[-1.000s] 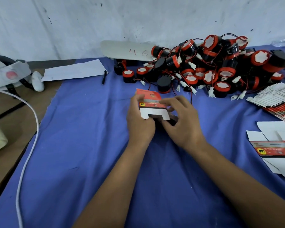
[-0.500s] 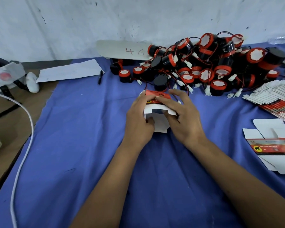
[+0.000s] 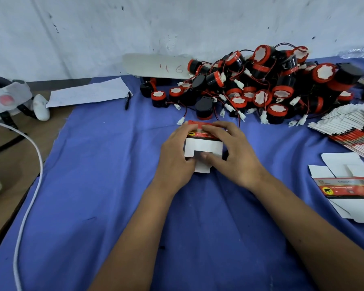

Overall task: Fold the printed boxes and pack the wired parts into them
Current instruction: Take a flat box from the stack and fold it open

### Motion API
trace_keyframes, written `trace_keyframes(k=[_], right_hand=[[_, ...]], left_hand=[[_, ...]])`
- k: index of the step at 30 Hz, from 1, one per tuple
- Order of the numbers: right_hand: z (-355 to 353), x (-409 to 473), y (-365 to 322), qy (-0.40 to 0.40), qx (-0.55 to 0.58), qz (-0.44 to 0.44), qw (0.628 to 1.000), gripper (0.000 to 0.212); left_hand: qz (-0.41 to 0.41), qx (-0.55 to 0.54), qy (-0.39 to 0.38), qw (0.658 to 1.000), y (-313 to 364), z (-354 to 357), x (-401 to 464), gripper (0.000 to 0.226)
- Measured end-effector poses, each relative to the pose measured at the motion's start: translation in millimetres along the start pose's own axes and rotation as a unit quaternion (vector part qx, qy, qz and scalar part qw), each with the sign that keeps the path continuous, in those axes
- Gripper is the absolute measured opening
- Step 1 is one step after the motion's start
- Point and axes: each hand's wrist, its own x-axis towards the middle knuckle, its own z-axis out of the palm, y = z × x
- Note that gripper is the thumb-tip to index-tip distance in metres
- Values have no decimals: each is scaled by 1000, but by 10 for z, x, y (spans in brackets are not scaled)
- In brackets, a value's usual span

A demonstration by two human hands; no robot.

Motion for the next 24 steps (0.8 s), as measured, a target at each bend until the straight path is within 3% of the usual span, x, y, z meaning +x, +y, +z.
trace_keyframes(k=[10, 15, 18, 20, 24], right_hand=[[19, 28, 55, 33, 54, 32, 997, 58], [-1, 0, 1, 6, 61, 19, 998, 61], [-55, -2, -5, -41, 187, 28, 981, 64], [-110, 8, 3, -57, 312, 66, 946, 56], [-93, 22, 42, -67, 307, 48, 948, 56]], left_hand=[[8, -73, -46, 996, -4, -72, -9, 58], [-9, -51, 34, 998, 10, -11, -3, 37], [-55, -44, 88, 994, 9, -6, 13, 33], [-83, -70, 103, 989, -6, -26, 20, 33], [-95, -103, 101, 985, -13, -30, 11, 35]])
